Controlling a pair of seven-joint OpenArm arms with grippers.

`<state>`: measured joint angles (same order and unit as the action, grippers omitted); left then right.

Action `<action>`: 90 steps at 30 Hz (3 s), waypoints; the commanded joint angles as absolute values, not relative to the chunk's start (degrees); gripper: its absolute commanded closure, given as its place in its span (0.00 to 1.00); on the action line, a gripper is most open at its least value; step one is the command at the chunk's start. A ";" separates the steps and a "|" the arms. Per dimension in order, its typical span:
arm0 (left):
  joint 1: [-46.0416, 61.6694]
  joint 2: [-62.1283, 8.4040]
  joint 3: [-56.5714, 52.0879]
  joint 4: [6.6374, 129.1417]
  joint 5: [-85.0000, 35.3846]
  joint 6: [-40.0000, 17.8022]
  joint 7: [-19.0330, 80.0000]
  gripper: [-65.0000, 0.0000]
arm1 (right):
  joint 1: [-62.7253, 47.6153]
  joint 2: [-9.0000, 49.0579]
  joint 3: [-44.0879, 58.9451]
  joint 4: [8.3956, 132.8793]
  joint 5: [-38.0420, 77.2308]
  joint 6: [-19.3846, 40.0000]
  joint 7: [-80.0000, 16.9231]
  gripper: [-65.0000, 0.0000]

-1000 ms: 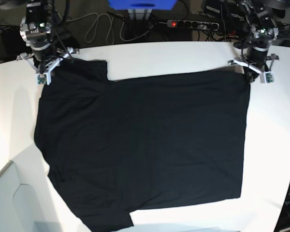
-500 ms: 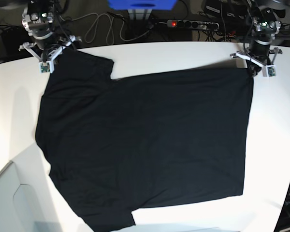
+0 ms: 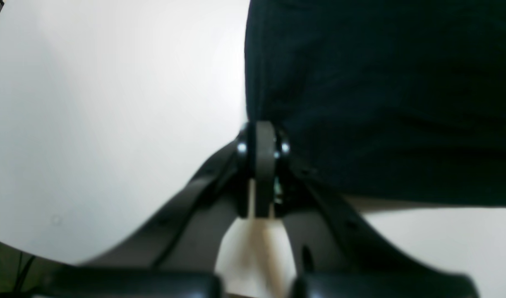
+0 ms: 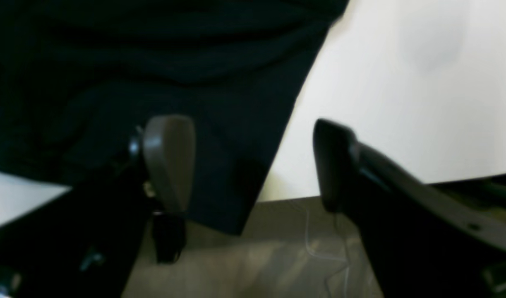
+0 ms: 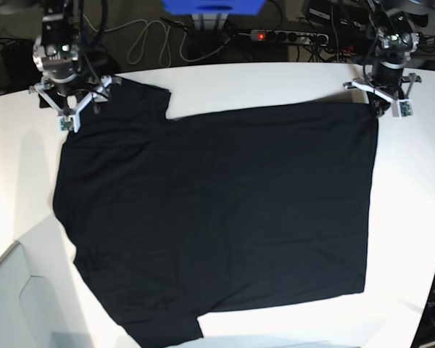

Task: Fold the T-shirt properly
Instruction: 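Lift the shoulder edge with both grippers and pull it taut, then carry the shoulder edge with both grippers over the shirt toward the hem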

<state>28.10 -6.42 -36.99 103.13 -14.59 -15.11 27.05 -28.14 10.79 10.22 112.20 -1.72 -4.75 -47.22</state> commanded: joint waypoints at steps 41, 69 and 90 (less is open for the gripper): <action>29.41 -6.81 -37.93 104.84 -15.25 -14.90 25.71 1.00 | -32.31 8.92 15.08 120.04 -2.07 10.77 -46.20 1.00; 35.21 -5.14 -42.15 110.20 -15.43 -14.81 25.63 1.00 | -42.59 8.92 19.91 120.66 -1.98 10.86 -35.56 1.00; 12.62 -5.67 -42.24 103.78 -14.99 -14.55 35.12 1.00 | -11.03 9.27 14.55 116.97 -2.07 10.86 -48.22 1.00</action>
